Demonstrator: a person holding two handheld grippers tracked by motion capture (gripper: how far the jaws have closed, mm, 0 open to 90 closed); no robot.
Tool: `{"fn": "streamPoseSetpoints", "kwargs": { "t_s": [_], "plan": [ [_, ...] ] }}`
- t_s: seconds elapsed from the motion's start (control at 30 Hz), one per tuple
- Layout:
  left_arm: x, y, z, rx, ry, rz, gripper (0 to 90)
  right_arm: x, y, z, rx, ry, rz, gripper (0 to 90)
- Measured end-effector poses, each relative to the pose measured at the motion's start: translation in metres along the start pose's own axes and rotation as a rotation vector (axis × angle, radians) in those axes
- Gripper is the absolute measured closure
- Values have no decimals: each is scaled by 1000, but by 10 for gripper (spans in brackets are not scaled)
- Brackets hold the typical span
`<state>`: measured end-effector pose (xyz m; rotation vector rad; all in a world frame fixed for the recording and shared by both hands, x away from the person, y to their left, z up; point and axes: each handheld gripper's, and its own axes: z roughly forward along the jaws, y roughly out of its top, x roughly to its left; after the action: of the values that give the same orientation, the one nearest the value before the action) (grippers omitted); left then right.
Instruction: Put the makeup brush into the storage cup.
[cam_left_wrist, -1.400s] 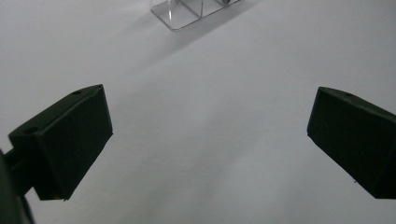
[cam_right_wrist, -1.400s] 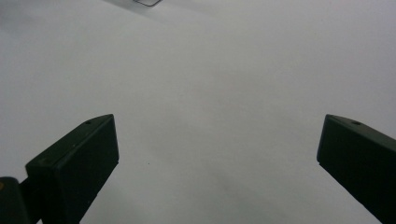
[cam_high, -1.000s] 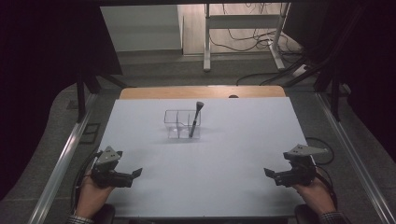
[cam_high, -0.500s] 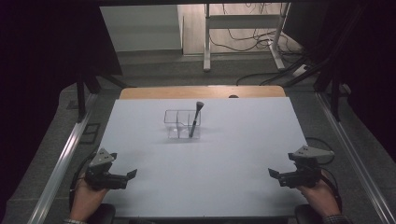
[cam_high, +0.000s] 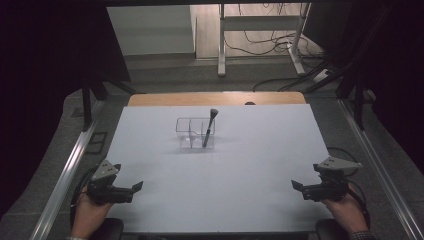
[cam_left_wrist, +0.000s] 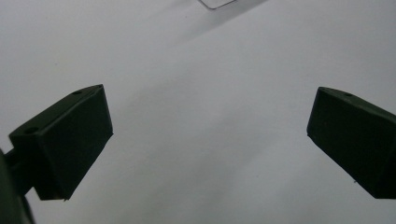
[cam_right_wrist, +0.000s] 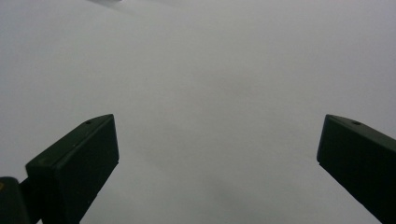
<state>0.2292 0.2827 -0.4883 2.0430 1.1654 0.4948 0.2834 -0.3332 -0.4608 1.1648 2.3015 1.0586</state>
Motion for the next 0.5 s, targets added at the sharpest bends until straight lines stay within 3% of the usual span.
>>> {"fn": "streamPoseSetpoints", "kwargs": {
  "t_s": [0.3,0.5],
  "plan": [
    [7,-8,-2,26,19,-15,7,-5,-3,-4,-2,-18,13,0],
    [7,-9,-3,28,16,-18,7,-10,-8,-5,25,-33,19,0]
  ]
}}
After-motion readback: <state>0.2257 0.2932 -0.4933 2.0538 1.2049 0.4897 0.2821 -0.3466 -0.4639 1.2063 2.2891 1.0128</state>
